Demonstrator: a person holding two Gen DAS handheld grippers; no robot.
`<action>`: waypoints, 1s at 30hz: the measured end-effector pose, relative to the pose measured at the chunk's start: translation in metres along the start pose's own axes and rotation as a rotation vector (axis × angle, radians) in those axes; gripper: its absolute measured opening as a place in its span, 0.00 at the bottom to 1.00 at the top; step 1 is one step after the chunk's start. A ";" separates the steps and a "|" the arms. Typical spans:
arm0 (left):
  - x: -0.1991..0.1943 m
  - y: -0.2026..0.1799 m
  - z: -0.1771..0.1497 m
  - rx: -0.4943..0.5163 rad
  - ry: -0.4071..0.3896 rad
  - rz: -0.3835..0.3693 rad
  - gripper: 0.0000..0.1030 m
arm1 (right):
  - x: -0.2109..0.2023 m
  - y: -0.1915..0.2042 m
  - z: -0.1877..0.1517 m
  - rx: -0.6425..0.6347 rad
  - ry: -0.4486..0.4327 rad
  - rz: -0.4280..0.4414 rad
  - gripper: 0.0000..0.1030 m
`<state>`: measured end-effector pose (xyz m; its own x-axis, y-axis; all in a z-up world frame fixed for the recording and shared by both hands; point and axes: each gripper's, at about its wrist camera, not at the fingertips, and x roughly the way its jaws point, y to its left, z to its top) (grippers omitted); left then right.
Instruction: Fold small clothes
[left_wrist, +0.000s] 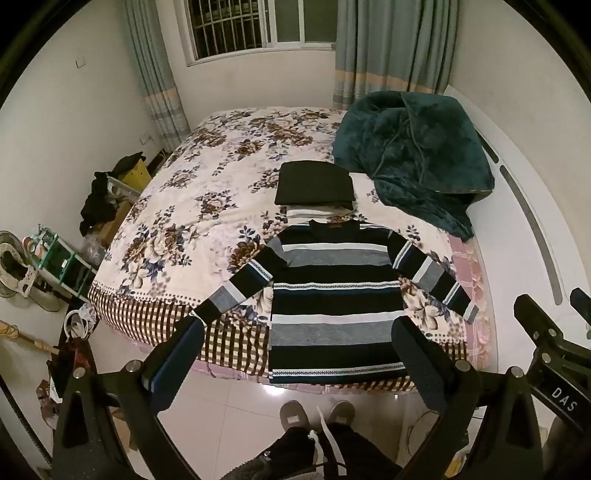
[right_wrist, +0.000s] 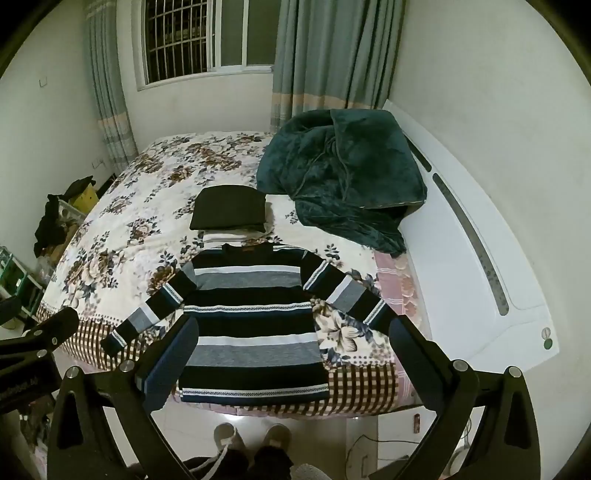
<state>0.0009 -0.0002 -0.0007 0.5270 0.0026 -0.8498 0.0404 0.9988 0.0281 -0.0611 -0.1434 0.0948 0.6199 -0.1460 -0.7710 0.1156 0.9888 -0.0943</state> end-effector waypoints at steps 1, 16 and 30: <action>0.000 0.000 0.000 0.001 0.000 0.000 1.00 | 0.000 0.000 0.000 0.000 0.001 0.000 1.00; -0.006 0.015 0.004 -0.005 -0.008 -0.002 1.00 | 0.000 0.003 0.001 -0.002 -0.003 0.003 1.00; -0.002 0.014 0.003 -0.005 -0.010 -0.004 1.00 | 0.000 0.014 0.006 -0.013 -0.007 0.007 1.00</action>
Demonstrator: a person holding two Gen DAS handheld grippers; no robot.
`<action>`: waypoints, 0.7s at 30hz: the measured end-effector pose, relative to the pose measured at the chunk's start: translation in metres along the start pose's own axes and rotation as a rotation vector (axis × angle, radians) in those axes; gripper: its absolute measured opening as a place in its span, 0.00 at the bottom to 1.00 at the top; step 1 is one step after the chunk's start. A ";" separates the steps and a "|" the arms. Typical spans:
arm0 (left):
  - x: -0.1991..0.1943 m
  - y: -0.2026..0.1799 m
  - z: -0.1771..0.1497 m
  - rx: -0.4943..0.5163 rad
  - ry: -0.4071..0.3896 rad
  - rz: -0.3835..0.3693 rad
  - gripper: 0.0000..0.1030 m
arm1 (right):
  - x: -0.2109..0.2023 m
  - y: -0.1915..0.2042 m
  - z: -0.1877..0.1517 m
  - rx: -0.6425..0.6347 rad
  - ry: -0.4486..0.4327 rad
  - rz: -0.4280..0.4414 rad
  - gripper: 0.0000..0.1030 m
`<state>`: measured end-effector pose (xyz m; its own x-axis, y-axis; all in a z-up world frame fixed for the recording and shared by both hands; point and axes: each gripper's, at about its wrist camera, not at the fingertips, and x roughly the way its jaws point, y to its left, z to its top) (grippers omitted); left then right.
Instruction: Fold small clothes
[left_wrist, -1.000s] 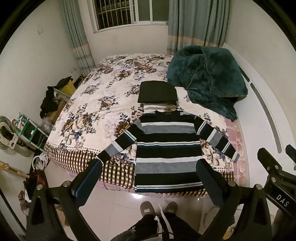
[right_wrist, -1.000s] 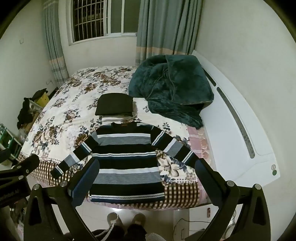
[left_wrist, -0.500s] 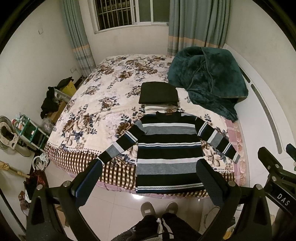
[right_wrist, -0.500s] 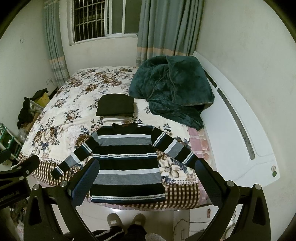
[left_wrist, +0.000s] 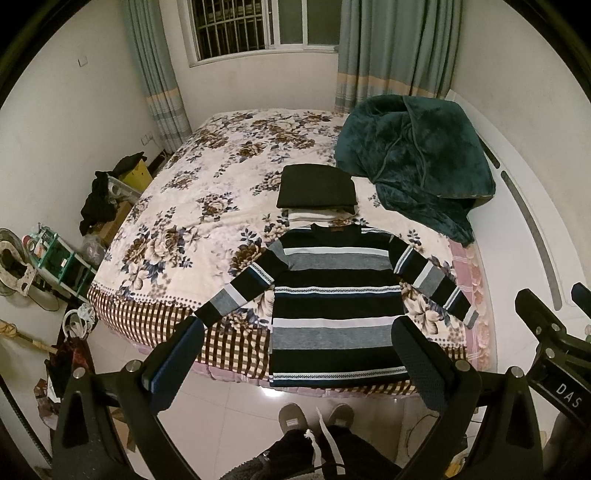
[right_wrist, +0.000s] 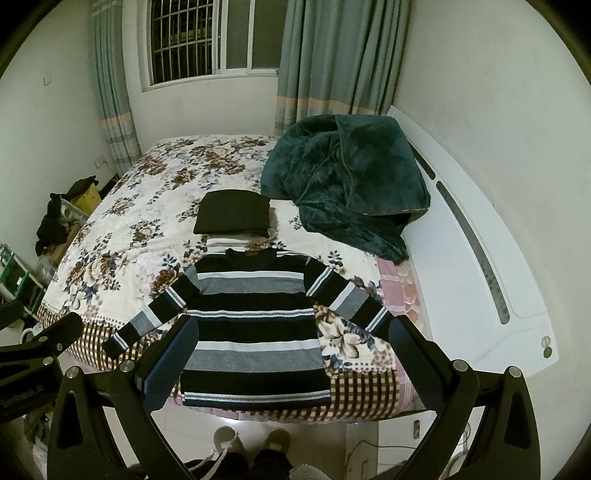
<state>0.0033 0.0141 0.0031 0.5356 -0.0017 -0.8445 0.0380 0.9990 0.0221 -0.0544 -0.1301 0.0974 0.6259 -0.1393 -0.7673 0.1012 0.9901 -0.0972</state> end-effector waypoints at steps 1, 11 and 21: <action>0.000 0.000 0.000 0.000 0.000 0.000 1.00 | 0.000 0.001 0.000 -0.001 -0.001 0.000 1.00; 0.000 0.001 0.000 0.000 -0.001 -0.003 1.00 | -0.001 0.002 0.002 -0.001 -0.002 -0.001 1.00; 0.000 0.002 0.000 -0.001 -0.004 -0.003 1.00 | -0.002 0.004 0.002 -0.002 -0.005 -0.005 1.00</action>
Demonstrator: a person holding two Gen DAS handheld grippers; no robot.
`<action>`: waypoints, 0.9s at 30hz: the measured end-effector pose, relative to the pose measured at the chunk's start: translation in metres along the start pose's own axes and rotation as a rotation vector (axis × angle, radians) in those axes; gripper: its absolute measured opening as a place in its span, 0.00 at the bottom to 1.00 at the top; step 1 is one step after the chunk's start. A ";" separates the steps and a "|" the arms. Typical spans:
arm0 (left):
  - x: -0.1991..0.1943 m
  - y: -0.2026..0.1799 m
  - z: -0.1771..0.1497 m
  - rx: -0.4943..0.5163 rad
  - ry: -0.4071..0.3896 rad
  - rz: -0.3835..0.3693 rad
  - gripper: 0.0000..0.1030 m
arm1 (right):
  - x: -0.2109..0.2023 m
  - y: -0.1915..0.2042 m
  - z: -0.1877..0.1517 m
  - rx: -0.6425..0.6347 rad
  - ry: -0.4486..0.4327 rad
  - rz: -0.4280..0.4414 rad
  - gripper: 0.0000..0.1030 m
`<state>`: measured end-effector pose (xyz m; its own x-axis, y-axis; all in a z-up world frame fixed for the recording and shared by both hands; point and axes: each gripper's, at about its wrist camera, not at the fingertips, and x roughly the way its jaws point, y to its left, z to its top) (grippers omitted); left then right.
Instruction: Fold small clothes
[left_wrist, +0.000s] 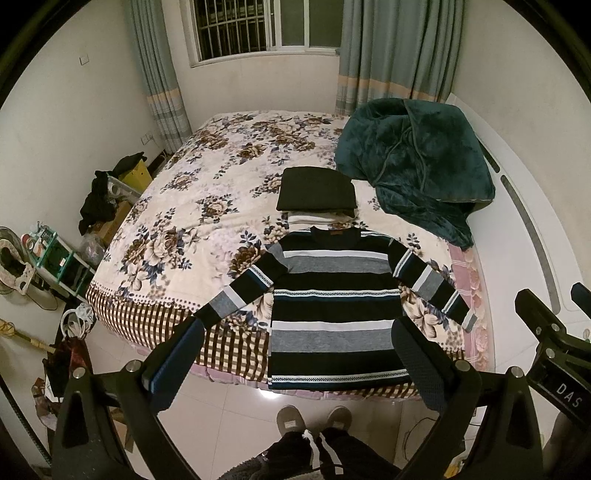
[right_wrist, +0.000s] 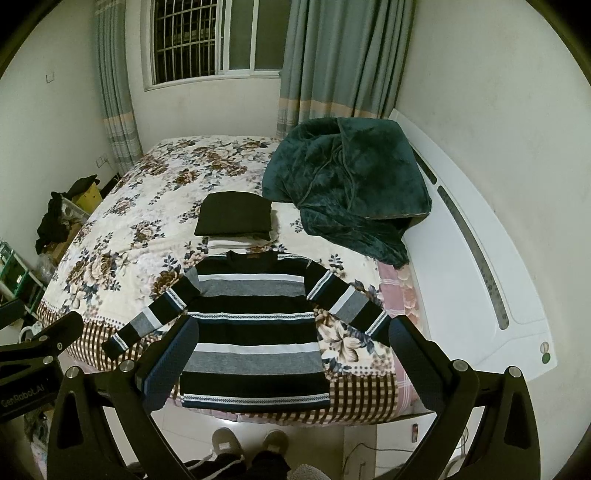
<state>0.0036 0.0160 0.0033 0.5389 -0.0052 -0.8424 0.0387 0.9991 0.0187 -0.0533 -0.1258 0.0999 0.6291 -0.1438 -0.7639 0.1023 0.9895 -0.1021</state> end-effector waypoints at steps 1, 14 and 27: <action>0.000 0.000 0.000 -0.001 0.000 -0.002 1.00 | 0.000 0.001 0.000 0.001 -0.001 0.000 1.00; 0.000 0.000 0.002 -0.003 -0.002 -0.004 1.00 | -0.001 0.001 0.001 -0.001 -0.003 0.000 1.00; 0.001 -0.002 0.015 0.000 -0.003 -0.011 1.00 | -0.001 0.004 0.002 0.004 -0.005 -0.001 1.00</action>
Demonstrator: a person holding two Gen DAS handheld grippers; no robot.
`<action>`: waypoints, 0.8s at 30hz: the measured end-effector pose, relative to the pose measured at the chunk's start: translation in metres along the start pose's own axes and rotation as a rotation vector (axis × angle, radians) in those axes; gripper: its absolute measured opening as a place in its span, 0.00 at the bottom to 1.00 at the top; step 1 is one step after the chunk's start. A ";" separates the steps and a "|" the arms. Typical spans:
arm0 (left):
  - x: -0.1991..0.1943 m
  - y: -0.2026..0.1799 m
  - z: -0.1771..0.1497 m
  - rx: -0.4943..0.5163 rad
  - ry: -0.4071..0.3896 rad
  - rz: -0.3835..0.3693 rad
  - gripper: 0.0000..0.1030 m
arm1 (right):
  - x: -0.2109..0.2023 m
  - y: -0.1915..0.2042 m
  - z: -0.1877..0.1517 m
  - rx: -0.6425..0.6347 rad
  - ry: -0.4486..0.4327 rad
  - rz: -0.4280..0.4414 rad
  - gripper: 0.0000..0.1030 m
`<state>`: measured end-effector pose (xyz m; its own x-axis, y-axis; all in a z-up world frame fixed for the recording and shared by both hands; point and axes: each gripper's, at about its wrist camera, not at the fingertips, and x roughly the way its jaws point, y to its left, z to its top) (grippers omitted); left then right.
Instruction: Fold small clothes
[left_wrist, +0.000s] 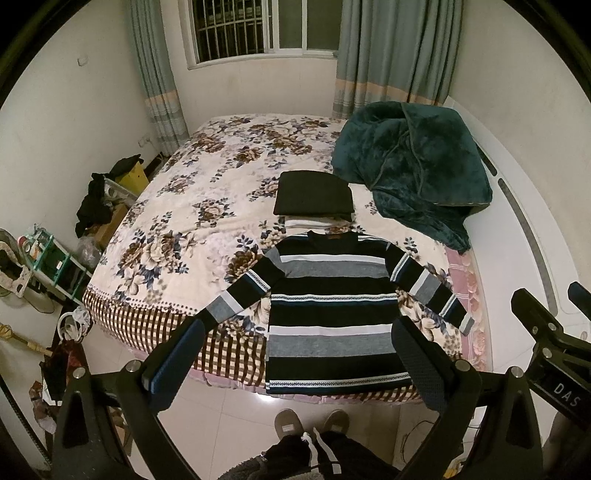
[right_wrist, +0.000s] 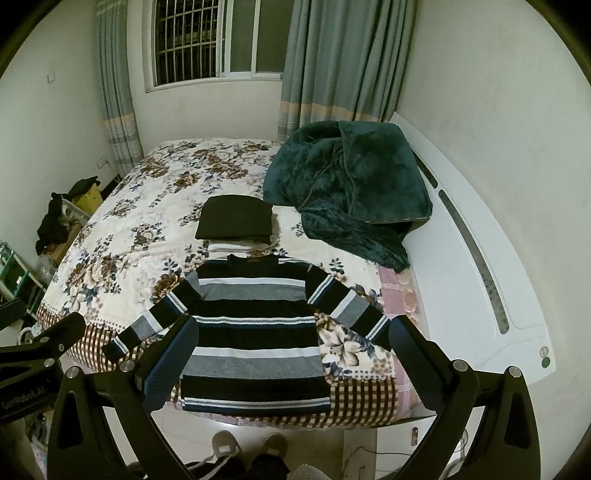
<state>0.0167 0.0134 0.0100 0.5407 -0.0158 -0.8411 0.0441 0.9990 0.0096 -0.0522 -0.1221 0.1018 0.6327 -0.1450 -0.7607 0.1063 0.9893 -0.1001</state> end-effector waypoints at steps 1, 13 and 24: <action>0.003 -0.001 0.004 0.003 -0.005 0.002 1.00 | 0.001 0.000 0.001 0.003 0.001 0.000 1.00; 0.160 -0.021 0.040 0.068 0.019 0.102 1.00 | 0.153 -0.109 -0.019 0.366 0.193 -0.136 1.00; 0.397 -0.094 0.029 0.041 0.327 0.218 1.00 | 0.416 -0.336 -0.187 0.950 0.471 -0.200 0.96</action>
<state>0.2517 -0.0880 -0.3095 0.2454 0.2170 -0.9448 -0.0051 0.9749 0.2226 0.0322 -0.5118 -0.3009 0.2010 -0.0804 -0.9763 0.8548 0.5011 0.1347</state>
